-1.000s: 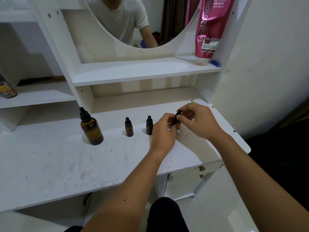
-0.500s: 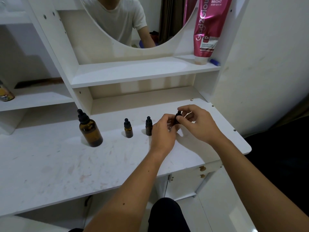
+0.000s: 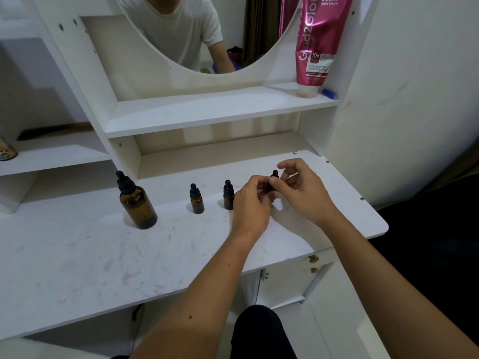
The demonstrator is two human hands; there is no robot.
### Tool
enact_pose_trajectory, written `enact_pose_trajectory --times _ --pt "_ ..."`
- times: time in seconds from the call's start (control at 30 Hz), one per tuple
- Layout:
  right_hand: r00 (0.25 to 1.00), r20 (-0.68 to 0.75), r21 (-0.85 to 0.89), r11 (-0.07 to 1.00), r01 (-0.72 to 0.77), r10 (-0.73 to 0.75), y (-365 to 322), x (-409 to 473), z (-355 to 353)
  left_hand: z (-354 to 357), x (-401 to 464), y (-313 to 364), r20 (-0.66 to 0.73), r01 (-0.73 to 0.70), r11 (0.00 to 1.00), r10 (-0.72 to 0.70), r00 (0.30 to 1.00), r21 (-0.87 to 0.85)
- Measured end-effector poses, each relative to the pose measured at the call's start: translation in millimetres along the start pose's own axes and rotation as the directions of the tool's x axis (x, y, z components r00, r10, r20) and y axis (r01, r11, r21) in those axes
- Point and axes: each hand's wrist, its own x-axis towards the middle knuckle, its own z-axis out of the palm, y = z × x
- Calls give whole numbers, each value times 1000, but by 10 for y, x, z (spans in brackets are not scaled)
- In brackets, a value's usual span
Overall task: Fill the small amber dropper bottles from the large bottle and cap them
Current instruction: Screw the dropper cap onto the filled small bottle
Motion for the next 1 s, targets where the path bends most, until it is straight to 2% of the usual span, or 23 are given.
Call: enact_pose_trajectory --times 0.07,0.17,0.23,0.33,0.47,0.6,0.77,1.0 --pt "998 10 -50 997 67 -66 5 0 12 0 7 2 -3 -6 1000 6 1000 6" --pt "1000 -27 -55 999 -1 -1 20 5 41 0 6 -17 5 -6 1000 6 1000 10" --pt "1000 21 11 1000 -23 23 28 6 30 -1 1 -19 4 -4 1000 4 1000 12" --pt "994 94 13 998 56 -57 33 3 -6 5 14 -12 1 -6 1000 6 1000 14" --pt "997 -6 -35 997 74 -74 62 23 57 27 20 -34 -3 1 999 -1 1000 44" --pt "994 -112 30 999 25 -21 64 11 164 42 12 -41 5 -10 994 10 1000 109" --pt "991 -118 126 991 -40 55 63 10 181 37 11 -38 -2 -8 992 8 1000 125" --pt "988 -137 108 992 -60 75 77 -38 210 7 -35 -25 8 -17 994 16 1000 112"
